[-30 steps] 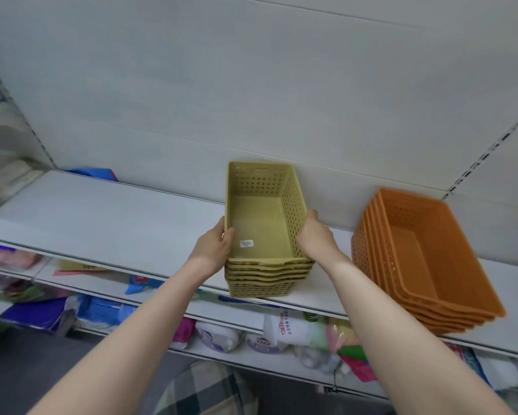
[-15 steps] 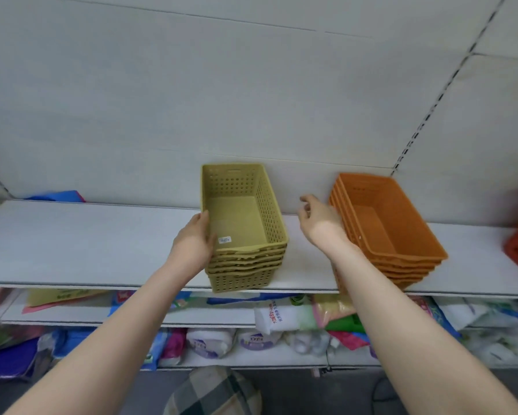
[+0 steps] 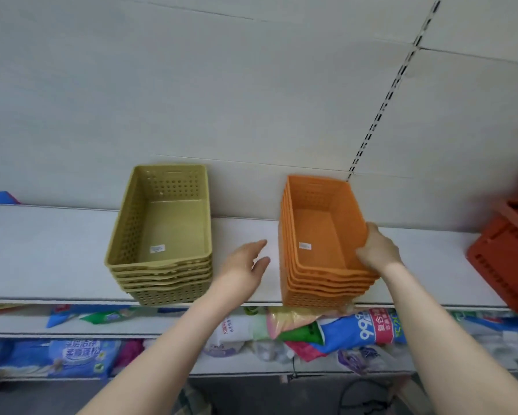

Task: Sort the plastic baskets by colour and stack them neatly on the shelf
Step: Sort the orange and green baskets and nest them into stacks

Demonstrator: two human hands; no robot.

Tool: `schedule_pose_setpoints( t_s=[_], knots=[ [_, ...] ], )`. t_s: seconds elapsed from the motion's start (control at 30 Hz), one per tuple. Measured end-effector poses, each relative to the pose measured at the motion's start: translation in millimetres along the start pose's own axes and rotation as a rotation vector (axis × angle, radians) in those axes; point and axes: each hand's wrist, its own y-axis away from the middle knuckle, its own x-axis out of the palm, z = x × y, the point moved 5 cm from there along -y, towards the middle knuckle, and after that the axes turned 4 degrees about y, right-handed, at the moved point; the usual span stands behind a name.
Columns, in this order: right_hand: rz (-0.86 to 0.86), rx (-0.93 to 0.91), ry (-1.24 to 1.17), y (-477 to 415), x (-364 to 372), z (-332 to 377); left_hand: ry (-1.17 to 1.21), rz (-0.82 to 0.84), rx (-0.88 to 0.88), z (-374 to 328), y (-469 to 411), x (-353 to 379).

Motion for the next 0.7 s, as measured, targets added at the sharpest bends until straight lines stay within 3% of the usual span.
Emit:
schedule_pose_setpoints(
  t_s=[0.1, 0.27, 0.57, 0.7],
  knots=[
    [0.071, -0.134, -0.126, -2, 11, 19, 0.072, 0.071, -0.175, -1, -9, 22],
    [0.092, -0.326, -0.087, -13, 28, 50, 0.22, -0.01, -0.226, -5, -12, 22],
    [0.095, -0.355, -0.057, -15, 31, 57, 0.156, -0.034, -0.225, -7, -13, 25],
    [-0.022, -0.365, -0.019, -5, 18, 49, 0.062, -0.046, -0.237, -1, -15, 23]
  ],
)
